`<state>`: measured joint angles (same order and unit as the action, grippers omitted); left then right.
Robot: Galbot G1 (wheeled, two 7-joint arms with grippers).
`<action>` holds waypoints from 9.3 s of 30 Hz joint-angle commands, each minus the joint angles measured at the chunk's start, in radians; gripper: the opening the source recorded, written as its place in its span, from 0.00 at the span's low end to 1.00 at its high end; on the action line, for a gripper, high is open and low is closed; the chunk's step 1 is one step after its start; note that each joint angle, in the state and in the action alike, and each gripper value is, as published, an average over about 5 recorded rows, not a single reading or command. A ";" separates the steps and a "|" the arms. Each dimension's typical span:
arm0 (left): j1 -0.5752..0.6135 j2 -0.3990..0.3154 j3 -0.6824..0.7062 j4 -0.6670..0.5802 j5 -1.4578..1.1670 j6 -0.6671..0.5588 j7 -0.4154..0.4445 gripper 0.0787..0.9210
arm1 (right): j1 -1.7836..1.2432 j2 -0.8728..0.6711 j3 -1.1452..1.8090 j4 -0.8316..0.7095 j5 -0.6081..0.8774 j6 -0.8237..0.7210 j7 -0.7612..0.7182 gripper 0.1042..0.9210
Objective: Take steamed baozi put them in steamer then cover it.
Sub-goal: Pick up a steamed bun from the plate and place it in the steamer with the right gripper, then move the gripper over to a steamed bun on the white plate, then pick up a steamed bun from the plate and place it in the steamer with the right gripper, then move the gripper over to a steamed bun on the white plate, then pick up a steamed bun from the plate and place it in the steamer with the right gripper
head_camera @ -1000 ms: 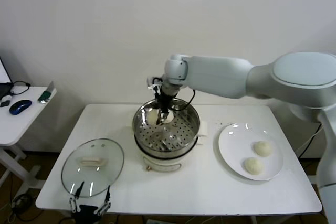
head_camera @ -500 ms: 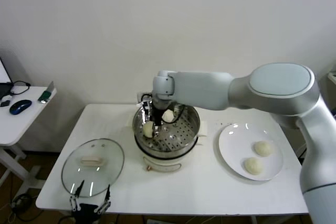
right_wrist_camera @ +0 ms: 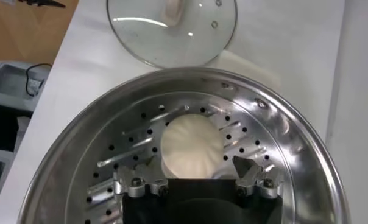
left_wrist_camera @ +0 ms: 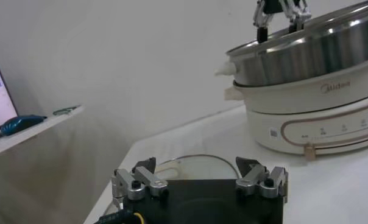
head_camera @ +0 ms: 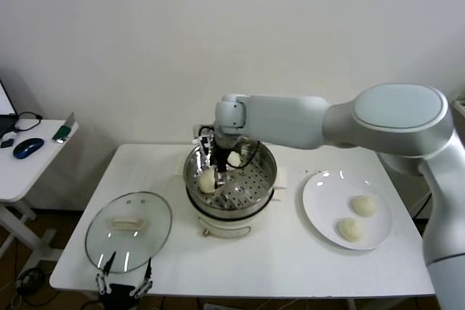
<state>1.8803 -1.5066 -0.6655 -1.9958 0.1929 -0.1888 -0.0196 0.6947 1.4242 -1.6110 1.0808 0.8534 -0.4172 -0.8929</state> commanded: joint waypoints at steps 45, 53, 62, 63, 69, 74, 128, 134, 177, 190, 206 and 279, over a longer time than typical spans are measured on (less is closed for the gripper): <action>0.016 -0.014 -0.052 -0.010 -0.049 0.025 0.006 0.88 | -0.482 -0.836 0.286 0.212 -0.749 0.180 -0.166 0.88; 0.017 -0.014 -0.056 -0.009 -0.046 0.025 0.006 0.88 | -0.506 -0.812 0.324 0.174 -0.758 0.184 -0.157 0.88; 0.015 -0.017 -0.058 -0.002 -0.040 0.024 0.005 0.88 | -0.498 -0.783 0.332 0.140 -0.759 0.196 -0.160 0.88; 0.016 -0.017 -0.058 -0.002 -0.040 0.024 0.004 0.88 | -0.497 -0.781 0.331 0.138 -0.758 0.197 -0.161 0.88; 0.017 -0.018 -0.061 0.001 -0.041 0.021 0.002 0.88 | -0.488 -0.777 0.317 0.134 -0.755 0.204 -0.166 0.85; 0.018 -0.018 -0.062 0.000 -0.043 0.020 0.002 0.88 | -0.478 -0.778 0.303 0.135 -0.753 0.212 -0.170 0.76; 0.027 -0.006 -0.041 -0.004 -0.036 0.044 0.022 0.88 | -0.078 -0.027 0.207 0.197 -1.062 1.103 -0.229 0.73; 0.032 -0.006 -0.041 -0.003 -0.039 0.039 0.021 0.88 | -0.107 -0.023 0.177 0.202 -1.038 1.087 -0.228 0.73; 0.028 0.001 -0.023 0.012 -0.038 0.013 0.024 0.88 | 0.150 -0.510 0.027 0.169 -0.504 0.476 -0.045 0.88; 0.045 -0.013 -0.014 -0.005 -0.028 -0.005 0.034 0.88 | -0.215 -0.780 0.256 0.102 -0.624 0.189 -0.145 0.88; 0.040 -0.027 -0.034 0.004 0.009 0.001 0.023 0.88 | -0.605 -0.769 0.618 -0.152 -0.986 0.346 -0.231 0.88; 0.054 -0.040 0.069 -0.034 0.062 0.043 -0.009 0.88 | 0.227 -0.141 -0.146 -0.031 0.168 0.108 -0.098 0.71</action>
<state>1.9378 -1.5528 -0.6167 -2.0295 0.2526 -0.1540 -0.0276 0.7811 1.0838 -1.5938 0.9923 0.7947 -0.2620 -1.0232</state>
